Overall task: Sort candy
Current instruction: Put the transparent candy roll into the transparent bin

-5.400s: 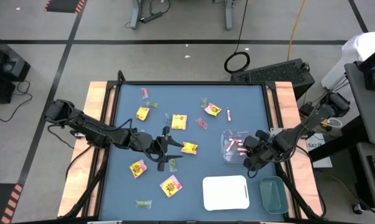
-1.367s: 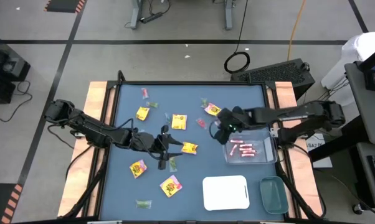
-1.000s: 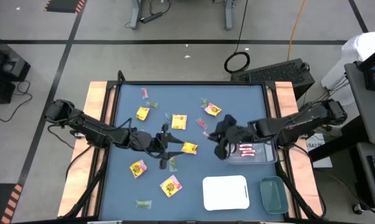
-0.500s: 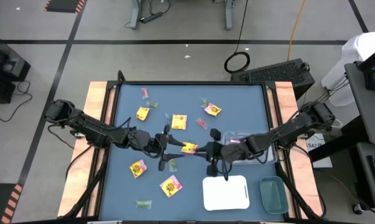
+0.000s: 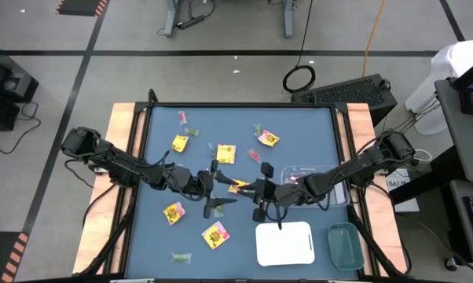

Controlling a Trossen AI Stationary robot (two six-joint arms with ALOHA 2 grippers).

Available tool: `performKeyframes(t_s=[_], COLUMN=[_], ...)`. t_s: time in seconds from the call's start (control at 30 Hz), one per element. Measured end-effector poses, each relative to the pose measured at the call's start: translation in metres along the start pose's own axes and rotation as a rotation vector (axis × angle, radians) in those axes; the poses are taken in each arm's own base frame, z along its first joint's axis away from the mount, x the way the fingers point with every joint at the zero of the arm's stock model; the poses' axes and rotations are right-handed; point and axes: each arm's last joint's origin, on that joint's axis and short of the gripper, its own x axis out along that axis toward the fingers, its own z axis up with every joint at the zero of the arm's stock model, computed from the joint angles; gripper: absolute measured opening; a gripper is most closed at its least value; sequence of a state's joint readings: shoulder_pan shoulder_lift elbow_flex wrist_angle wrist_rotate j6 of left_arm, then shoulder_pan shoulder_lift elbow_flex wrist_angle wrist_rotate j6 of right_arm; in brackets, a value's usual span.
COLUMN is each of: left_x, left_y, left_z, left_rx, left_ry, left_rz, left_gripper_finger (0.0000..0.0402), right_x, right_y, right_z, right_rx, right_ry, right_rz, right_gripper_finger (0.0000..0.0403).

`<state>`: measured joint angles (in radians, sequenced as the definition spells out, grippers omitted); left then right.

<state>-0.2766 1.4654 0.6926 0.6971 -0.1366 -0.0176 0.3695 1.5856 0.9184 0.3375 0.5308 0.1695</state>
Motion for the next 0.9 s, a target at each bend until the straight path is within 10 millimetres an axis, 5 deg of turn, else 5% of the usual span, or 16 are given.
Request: performKeyframes(t_s=[0.67, 0.9], left_x=[0.0002, 0.0002], left_y=[0.0013, 0.0002], left_z=[-0.0003, 0.0008], left_rx=[0.024, 0.030], left_ry=[0.002, -0.009], left_rz=[0.027, -0.004], left_gripper_finger=[0.0085, 0.0042], right_x=[-0.0011, -0.0045], right_y=[0.0027, 0.0082], right_z=[0.0043, 0.0030], right_rx=[0.003, 0.018], right_ry=[-0.040, -0.039], right_rz=[0.026, 0.026], right_gripper_finger=[0.0031, 0.0110])
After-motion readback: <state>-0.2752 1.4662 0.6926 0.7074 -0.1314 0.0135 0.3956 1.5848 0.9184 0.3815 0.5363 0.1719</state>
